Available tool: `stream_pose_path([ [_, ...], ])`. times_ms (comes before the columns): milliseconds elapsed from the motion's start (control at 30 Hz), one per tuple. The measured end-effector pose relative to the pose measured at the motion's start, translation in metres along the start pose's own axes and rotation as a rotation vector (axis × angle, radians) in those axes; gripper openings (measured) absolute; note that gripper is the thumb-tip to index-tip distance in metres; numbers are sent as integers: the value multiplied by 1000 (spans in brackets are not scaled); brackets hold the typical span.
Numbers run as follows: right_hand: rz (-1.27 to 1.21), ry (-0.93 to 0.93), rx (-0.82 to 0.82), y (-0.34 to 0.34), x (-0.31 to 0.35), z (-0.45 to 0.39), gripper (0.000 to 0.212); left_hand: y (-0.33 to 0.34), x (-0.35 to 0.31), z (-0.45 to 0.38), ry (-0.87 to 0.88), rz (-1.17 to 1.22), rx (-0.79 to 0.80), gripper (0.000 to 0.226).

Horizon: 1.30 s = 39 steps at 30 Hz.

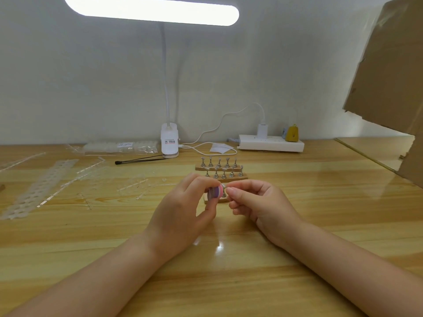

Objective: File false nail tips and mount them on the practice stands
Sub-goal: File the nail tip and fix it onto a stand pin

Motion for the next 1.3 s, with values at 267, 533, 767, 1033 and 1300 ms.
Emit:
stream_pose_path([
  [267,22,-23,-13,0,0,0,22,-1,1,0,-9,12,-39,29],
  [533,0,4,67,3,-2,-2,19,2,-2,0,28,-2,-18,24],
  [767,38,16,152,8,-1,-1,11,-2,-18,-4,120,26,-50,22],
  [1033,75,12,188,10,-1,-1,12,-6,-17,-6,117,28,-61,27],
  [1300,62,21,183,9,-2,-2,11,-7,-15,-8,74,2,-55,24],
])
Point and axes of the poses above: each hand's wrist, its own z-axis away from the middle knuckle, its own y-axis out of the palm, x = y × z, the point moved 7 cm from there along -z, towards the middle knuckle, and after that the axes turned 1 degree about x, right-handed, at the moved point
